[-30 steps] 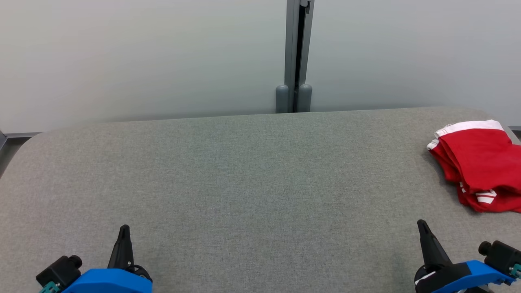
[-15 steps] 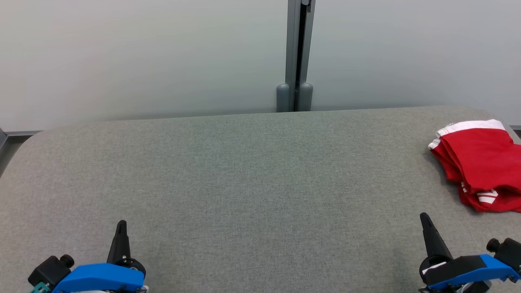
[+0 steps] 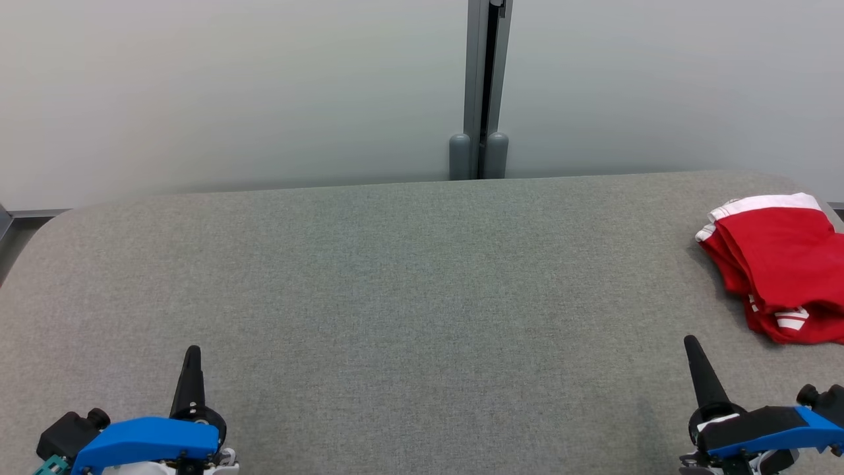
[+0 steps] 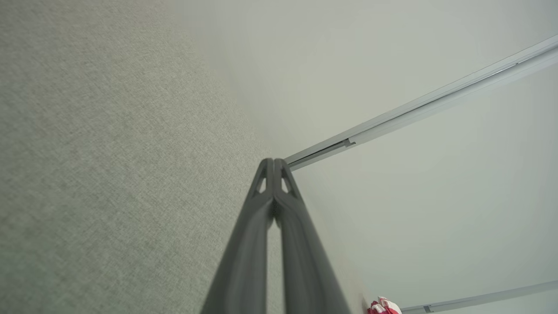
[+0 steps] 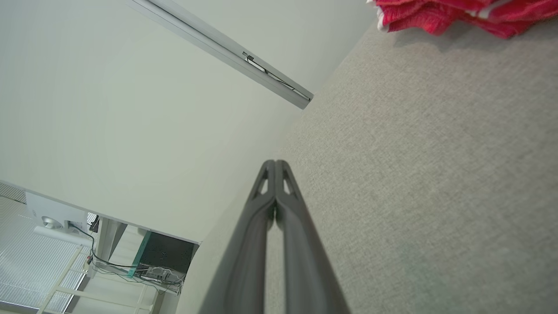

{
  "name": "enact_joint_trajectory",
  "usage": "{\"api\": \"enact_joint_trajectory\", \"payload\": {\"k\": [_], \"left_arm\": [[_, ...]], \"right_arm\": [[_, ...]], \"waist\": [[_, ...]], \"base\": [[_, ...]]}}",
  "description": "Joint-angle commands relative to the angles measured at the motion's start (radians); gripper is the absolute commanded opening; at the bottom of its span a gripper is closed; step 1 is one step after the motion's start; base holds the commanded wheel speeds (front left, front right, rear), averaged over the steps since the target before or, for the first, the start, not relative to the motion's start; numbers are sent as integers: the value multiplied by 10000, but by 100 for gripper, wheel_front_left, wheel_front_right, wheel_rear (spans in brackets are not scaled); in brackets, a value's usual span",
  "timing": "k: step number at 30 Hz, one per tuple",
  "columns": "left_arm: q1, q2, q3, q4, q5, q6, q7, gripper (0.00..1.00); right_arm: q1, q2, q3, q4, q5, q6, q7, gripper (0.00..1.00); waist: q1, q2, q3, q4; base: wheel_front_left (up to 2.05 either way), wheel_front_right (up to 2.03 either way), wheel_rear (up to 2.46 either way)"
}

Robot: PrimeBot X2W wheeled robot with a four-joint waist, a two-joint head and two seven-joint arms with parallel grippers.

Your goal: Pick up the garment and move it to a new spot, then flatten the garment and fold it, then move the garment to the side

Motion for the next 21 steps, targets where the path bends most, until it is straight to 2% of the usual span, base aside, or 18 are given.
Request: {"api": "enact_joint_trajectory", "payload": {"k": [1, 21], "left_arm": [[-280, -9, 115, -167, -232, -59, 72, 0], [-359, -125, 409, -498, -1958, -78, 594, 0]], "right_arm": [[-245, 11, -52, -127, 300, 3, 56, 0], [-371, 90, -212, -233, 2224, 3, 410, 0]], "waist": [[0, -1, 4, 2], [0, -1, 60, 36]], "base": [[0, 0, 0], [0, 0, 0]]}}
